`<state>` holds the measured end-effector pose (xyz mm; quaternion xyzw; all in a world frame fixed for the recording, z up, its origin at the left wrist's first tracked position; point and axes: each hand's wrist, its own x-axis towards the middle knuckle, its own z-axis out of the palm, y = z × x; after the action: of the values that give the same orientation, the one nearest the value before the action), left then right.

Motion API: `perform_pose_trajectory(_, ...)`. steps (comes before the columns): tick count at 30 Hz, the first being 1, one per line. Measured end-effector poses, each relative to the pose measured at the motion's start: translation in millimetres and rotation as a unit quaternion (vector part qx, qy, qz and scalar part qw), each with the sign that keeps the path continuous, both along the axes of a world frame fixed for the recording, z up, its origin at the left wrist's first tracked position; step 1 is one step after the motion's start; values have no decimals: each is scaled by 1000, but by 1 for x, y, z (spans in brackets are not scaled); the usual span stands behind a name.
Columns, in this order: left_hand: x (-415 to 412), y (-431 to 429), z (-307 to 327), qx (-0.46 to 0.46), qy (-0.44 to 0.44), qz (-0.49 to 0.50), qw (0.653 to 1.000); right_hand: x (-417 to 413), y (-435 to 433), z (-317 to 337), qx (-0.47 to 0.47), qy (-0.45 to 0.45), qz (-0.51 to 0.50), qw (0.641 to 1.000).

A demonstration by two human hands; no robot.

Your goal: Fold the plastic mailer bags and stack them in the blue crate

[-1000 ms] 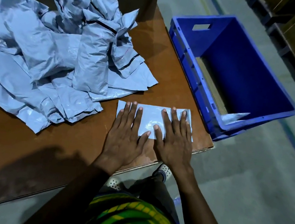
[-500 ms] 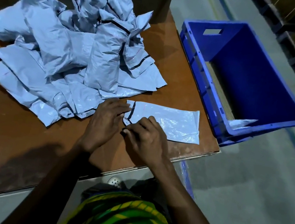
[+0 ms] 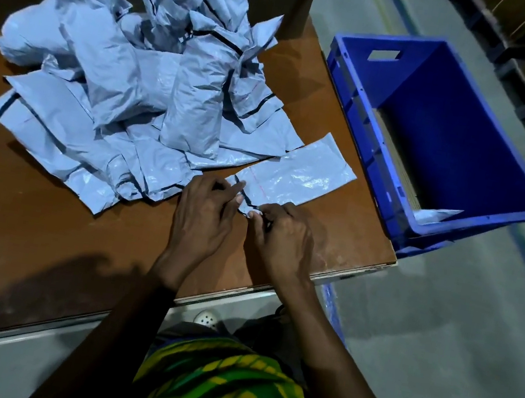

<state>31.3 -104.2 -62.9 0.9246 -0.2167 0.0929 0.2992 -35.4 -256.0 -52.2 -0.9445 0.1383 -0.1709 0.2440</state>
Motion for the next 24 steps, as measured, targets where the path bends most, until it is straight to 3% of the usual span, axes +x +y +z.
perform_pose_trajectory(3,0,-5,-2,30,7,20,999,3,0,-1,27,-9,9,1000)
perform_pose_trajectory(8,0,-1,0,37,32,16,999,-17,-2,-4,1,-116,49,992)
perform_pose_trajectory(14,3,-1,3,57,27,-2,998,-19,-20,4,3,-99,172,980)
perform_pose_trajectory(17,5,-10,10,5,-12,30,999,-1,-45,14,7,-125,114,985)
perform_pose_trajectory(20,-7,-41,24,-19,-19,38,999,20,-72,5,-5,-62,67,996)
perform_pose_trajectory(24,-9,-91,14,70,76,-28,994,30,-83,-9,-49,62,116,990)
